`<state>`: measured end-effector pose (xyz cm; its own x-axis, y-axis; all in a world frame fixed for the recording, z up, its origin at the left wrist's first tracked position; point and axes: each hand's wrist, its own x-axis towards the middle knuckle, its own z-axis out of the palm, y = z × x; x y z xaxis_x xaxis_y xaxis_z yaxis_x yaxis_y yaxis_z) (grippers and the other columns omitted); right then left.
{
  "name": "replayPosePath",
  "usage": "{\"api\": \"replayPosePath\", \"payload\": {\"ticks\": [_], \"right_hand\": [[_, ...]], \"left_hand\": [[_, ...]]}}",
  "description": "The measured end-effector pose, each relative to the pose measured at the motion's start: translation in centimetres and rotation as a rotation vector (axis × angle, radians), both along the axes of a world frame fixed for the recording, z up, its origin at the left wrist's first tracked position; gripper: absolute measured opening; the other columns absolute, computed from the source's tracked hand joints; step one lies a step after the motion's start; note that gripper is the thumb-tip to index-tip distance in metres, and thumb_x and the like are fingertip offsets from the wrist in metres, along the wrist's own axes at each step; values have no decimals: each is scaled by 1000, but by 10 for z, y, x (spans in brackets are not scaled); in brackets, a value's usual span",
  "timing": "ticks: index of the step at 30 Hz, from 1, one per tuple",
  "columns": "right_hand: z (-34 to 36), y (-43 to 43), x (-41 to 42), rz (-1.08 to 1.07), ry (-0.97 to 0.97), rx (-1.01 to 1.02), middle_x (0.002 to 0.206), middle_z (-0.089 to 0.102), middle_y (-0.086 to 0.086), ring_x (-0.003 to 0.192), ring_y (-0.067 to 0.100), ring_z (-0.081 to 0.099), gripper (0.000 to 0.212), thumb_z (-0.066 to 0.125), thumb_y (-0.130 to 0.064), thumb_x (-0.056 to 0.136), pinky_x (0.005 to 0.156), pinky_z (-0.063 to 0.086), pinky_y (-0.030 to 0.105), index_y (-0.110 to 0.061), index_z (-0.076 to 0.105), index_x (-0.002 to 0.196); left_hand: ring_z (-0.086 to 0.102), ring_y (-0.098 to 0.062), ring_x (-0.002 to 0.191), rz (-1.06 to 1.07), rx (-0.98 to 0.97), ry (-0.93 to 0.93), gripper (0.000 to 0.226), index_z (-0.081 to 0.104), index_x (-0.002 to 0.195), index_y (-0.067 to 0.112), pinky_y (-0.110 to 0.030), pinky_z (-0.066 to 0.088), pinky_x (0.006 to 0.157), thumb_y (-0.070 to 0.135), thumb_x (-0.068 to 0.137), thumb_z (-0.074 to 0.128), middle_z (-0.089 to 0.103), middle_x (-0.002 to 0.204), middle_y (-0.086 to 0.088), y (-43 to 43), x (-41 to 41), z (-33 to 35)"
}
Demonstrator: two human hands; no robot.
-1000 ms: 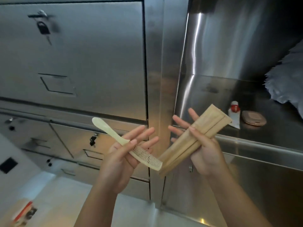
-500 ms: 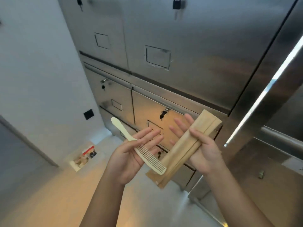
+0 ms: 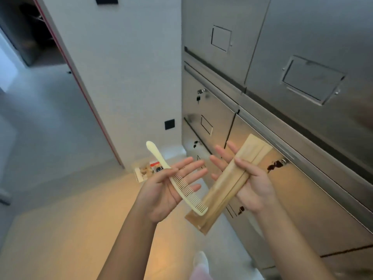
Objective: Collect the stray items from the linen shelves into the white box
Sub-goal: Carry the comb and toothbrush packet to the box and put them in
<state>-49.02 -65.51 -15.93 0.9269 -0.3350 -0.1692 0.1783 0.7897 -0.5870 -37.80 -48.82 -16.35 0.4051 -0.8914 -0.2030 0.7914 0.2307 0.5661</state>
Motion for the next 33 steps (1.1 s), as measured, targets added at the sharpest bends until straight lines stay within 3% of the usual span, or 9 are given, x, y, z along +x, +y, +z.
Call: {"api": "replayPosePath", "payload": {"ticks": [13,22,27,33], "right_hand": [[-14,-98,133,236,58,40,119,64,9,105,28,64,44,45,-13,82,74,57,45,-20,51,126],[-43,-110,207,272,133,81,118,65,10,104,29,64,42,47,-14,81,72,57,44,-19,53,122],[-53,-100,273,294,181,62,116,66,9,102,28,65,43,46,-14,79,81,50,49,-19,53,121],[-65,-83,390,319,219,53,110,69,8,96,27,68,48,46,-14,77,69,58,44,-19,50,124]], "left_hand": [[58,-36,113,237,156,-24,48,50,125,-3,-45,54,79,19,83,47,57,127,-21,-67,98,7],[58,-35,112,302,176,59,40,67,110,2,-45,54,76,19,84,42,59,125,-18,-73,163,-20],[59,-34,111,339,133,118,40,65,111,0,-46,54,76,18,87,39,59,125,-19,-65,227,-39],[60,-34,109,320,108,194,40,65,110,-1,-49,54,74,18,84,40,59,123,-21,-48,339,-57]]}}
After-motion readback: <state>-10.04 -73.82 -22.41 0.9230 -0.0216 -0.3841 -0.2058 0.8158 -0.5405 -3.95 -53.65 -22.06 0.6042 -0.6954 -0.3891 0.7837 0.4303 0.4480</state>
